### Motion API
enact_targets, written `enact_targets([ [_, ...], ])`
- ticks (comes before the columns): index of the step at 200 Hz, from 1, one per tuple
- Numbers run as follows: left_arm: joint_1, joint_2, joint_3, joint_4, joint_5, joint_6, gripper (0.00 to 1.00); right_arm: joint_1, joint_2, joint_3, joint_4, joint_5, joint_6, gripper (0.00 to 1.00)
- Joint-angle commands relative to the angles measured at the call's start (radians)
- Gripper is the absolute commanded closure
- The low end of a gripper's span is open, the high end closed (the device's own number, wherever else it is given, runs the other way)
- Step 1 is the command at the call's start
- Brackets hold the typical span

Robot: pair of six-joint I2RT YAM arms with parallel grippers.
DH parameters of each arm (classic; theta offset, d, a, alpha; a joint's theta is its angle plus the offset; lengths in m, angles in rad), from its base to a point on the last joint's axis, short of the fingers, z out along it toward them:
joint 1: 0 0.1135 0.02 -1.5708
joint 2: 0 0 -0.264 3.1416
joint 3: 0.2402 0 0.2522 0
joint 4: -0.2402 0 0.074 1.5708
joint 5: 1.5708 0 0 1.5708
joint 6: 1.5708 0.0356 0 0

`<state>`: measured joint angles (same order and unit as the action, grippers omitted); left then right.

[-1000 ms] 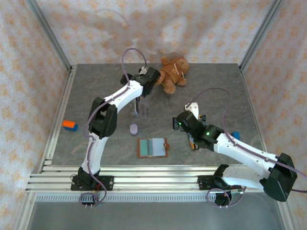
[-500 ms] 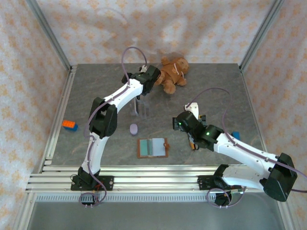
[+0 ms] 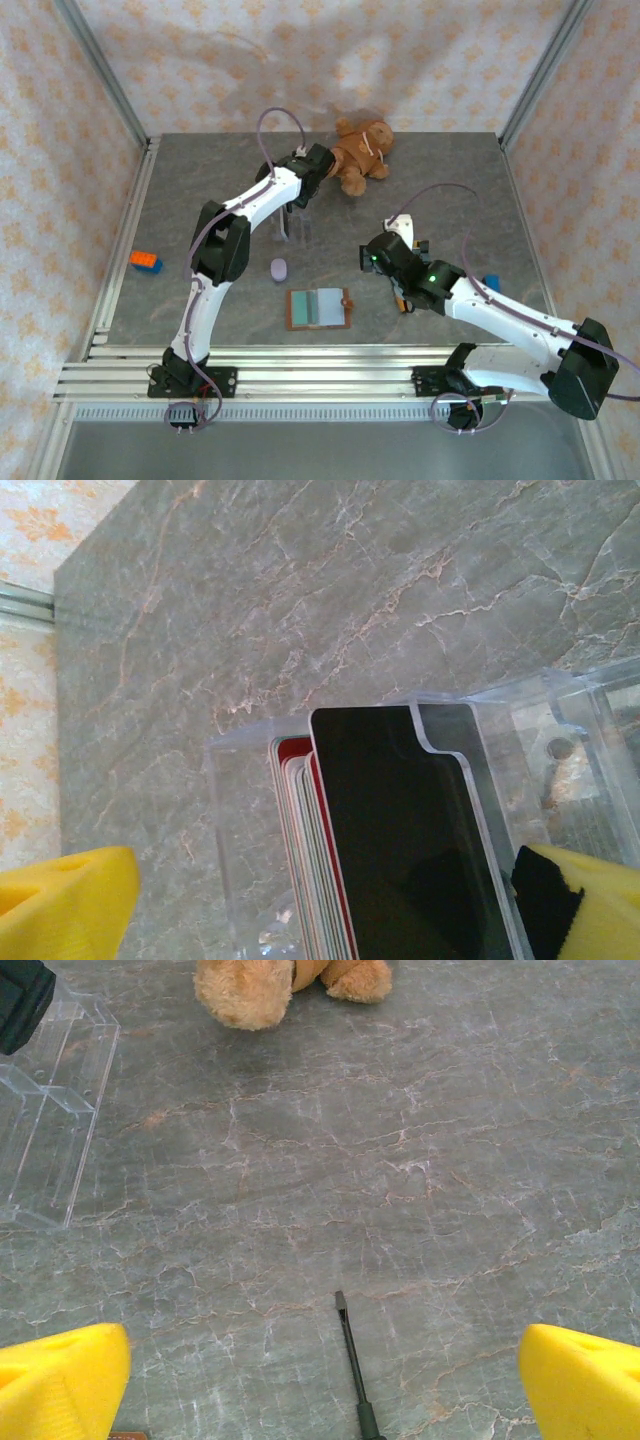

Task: Put the credit cards into the card holder

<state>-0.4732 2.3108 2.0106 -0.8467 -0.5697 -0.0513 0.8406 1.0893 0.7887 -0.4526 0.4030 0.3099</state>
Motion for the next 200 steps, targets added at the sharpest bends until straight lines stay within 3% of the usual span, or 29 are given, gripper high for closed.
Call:
enact_targets([
  [1,0.015,0.006,0.025,-0.047,-0.015,-0.036,0.02,-0.005,0.001,0.001,-0.028,0.025,0.008,0.01],
  [59,0.016,-0.030,0.024,-0.030,-0.062,-0.008,0.07,-0.006,0.000,-0.001,-0.031,0.025,0.011,0.01],
  [118,0.016,-0.033,0.002,-0.035,-0.099,-0.010,0.20,-0.005,0.019,0.009,-0.029,0.017,0.011,0.01],
  [165,0.029,-0.055,-0.037,-0.013,-0.097,-0.027,0.23,-0.005,0.032,0.020,-0.031,0.019,0.006,0.01],
  [200,0.035,-0.053,-0.045,-0.009,-0.086,-0.044,0.40,-0.005,0.039,0.029,-0.037,0.016,0.007,0.01],
])
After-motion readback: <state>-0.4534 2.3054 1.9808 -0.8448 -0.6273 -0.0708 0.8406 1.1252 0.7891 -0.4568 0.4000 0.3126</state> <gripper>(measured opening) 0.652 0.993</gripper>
